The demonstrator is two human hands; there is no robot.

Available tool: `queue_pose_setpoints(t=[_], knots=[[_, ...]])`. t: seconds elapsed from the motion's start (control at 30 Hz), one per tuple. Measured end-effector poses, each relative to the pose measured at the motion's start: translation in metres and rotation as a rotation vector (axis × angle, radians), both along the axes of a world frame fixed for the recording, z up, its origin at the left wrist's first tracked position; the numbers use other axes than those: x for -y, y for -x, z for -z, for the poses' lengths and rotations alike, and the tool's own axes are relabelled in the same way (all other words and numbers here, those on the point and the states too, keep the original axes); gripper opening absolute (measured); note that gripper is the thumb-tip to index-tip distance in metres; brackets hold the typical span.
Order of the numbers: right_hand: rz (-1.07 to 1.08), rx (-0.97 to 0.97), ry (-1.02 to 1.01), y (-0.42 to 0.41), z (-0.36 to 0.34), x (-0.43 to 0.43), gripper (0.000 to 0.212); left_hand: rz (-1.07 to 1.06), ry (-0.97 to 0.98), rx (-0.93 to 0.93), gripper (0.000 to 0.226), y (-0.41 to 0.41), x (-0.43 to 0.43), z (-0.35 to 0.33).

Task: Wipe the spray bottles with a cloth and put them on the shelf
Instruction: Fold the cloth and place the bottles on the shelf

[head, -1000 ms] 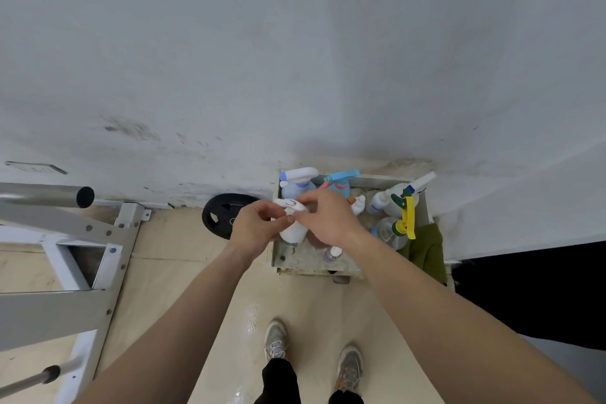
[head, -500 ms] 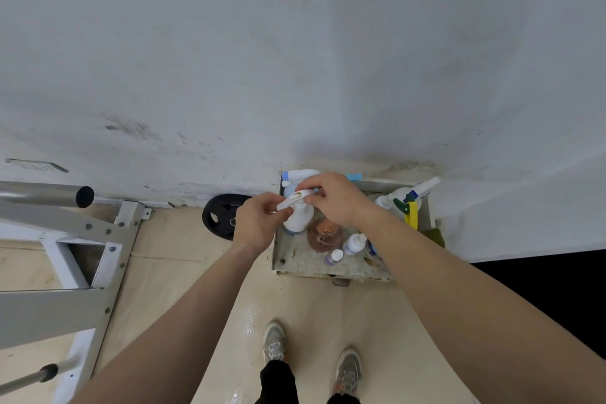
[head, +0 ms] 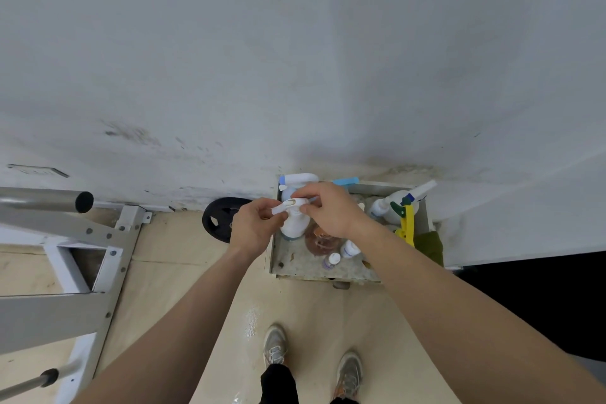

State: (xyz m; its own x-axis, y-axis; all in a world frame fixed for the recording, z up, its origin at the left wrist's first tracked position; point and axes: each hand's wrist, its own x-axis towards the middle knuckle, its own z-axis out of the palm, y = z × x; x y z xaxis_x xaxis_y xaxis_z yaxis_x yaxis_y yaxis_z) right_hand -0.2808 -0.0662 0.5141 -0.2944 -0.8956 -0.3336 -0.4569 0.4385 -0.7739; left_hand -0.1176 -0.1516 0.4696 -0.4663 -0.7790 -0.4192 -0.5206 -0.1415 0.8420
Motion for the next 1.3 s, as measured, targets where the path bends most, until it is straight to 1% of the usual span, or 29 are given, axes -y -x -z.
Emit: queue_pose_setpoints(t=[0.07,0.13,0.2,0.27,0.33,0.4,0.43,0.53,0.6,0.67,0.73,0.8,0.87,0.93,1.03,1.1,1.2,1.3], knots=[[-0.004,-0.001,-0.006,0.0,-0.001,-0.001,0.025,-0.007,-0.014,0.002,0.011,-0.001,-0.001,0.002],[0.025,-0.011,-0.019,0.003,-0.004,-0.002,0.028,-0.013,-0.024,0.017,0.021,-0.001,-0.001,0.002],[0.138,-0.014,0.002,0.012,-0.008,-0.006,0.027,-0.004,-0.053,0.069,0.036,-0.003,-0.002,0.004],[0.32,-0.032,0.018,0.024,-0.01,-0.013,0.022,0.023,-0.108,0.152,0.042,-0.005,-0.006,0.006],[0.449,-0.098,-0.055,0.033,-0.008,-0.025,0.022,0.06,-0.162,0.265,0.037,-0.006,-0.013,0.008],[0.439,-0.181,-0.187,0.033,-0.006,-0.038,0.022,0.11,-0.202,0.364,0.023,-0.005,-0.023,0.009],[0.411,-0.225,-0.245,0.03,-0.003,-0.043,0.021,0.131,-0.239,0.381,0.016,-0.003,-0.029,0.009],[0.398,-0.325,-0.342,0.018,0.002,-0.048,0.02,0.133,-0.385,0.309,0.016,0.008,-0.049,0.009],[0.45,-0.259,-0.349,0.013,0.009,-0.046,0.026,0.089,-0.419,0.219,0.019,0.019,-0.062,0.009],[0.527,-0.128,-0.319,0.008,0.013,-0.043,0.034,0.042,-0.377,0.154,0.026,0.029,-0.071,0.01],[0.601,-0.037,-0.278,0.004,0.015,-0.04,0.038,0.02,-0.356,0.089,0.025,0.037,-0.078,0.007],[0.64,-0.023,-0.253,0.002,0.017,-0.038,0.04,0.013,-0.358,0.04,0.024,0.041,-0.083,0.005],[0.659,-0.029,-0.254,0.003,0.019,-0.036,0.036,-0.007,-0.367,0.021,0.026,0.042,-0.084,0.005],[0.624,-0.055,-0.259,0.007,0.022,-0.035,0.029,-0.034,-0.383,0.008,0.027,0.041,-0.085,0.006],[0.517,-0.106,-0.26,0.011,0.022,-0.031,0.028,-0.061,-0.434,-0.013,0.024,0.04,-0.085,0.008],[0.471,-0.126,-0.261,0.013,0.024,-0.029,0.018,-0.092,-0.47,-0.025,0.024,0.041,-0.085,0.008],[0.402,-0.132,-0.234,0.016,0.025,-0.029,0.011,-0.166,-0.543,-0.051,0.028,0.043,-0.083,0.009],[0.32,-0.138,-0.194,0.018,0.027,-0.03,0.019,-0.213,-0.623,-0.069,0.024,0.047,-0.082,0.009]])
